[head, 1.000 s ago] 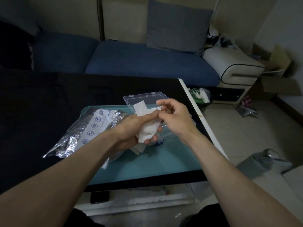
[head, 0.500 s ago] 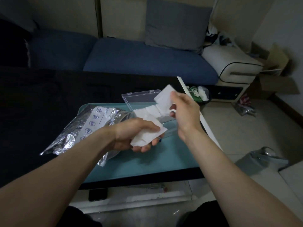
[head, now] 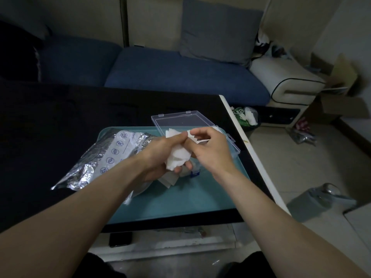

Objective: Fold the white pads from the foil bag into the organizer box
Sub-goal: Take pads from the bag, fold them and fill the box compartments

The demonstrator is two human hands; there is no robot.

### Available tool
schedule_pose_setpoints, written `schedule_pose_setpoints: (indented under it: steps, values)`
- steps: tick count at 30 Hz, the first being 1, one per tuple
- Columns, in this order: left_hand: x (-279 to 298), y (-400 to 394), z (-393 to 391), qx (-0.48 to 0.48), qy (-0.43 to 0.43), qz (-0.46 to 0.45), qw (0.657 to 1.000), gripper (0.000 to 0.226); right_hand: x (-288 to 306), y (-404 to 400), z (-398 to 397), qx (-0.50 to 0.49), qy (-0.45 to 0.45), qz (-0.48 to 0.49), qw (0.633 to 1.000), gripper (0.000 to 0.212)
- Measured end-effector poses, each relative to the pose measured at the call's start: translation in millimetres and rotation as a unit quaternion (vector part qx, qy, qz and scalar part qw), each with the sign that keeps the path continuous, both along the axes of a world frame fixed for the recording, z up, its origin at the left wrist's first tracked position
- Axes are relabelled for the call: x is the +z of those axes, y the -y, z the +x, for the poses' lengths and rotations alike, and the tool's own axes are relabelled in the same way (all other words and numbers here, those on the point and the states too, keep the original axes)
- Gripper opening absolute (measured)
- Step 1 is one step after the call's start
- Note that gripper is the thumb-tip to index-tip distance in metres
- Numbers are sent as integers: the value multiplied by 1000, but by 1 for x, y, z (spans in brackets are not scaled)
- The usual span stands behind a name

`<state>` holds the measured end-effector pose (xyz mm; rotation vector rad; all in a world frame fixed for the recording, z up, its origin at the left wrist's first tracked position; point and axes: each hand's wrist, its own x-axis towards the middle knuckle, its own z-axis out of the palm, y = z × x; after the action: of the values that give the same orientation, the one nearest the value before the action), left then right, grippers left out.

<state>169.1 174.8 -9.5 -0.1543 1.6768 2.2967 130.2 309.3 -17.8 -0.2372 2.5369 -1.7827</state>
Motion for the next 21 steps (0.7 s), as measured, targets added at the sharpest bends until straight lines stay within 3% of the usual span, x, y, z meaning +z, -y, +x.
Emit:
schedule_pose_setpoints:
  steps: [4, 9, 14, 16, 18, 21]
  values:
    - [-1, 2, 1, 32, 11, 11, 999, 39, 5, -9, -1, 72, 84, 5, 994, 14]
    - [-3, 4, 1, 35, 21, 8, 999, 34, 1, -14, -4, 91, 43, -2, 995, 4]
    - [-8, 6, -5, 48, 39, -16, 998, 37, 3, -17, -11, -11, -10, -30, 999, 5]
    - [-11, 6, -6, 63, 42, -40, 996, 37, 9, -22, -13, -27, 13, -81, 996, 4]
    - [-9, 5, -5, 65, 38, -42, 996, 35, 14, -23, -10, 27, 54, -117, 991, 7]
    - [-4, -1, -4, 21, 44, 2, 999, 44, 14, -16, -3, 106, 21, -52, 993, 13]
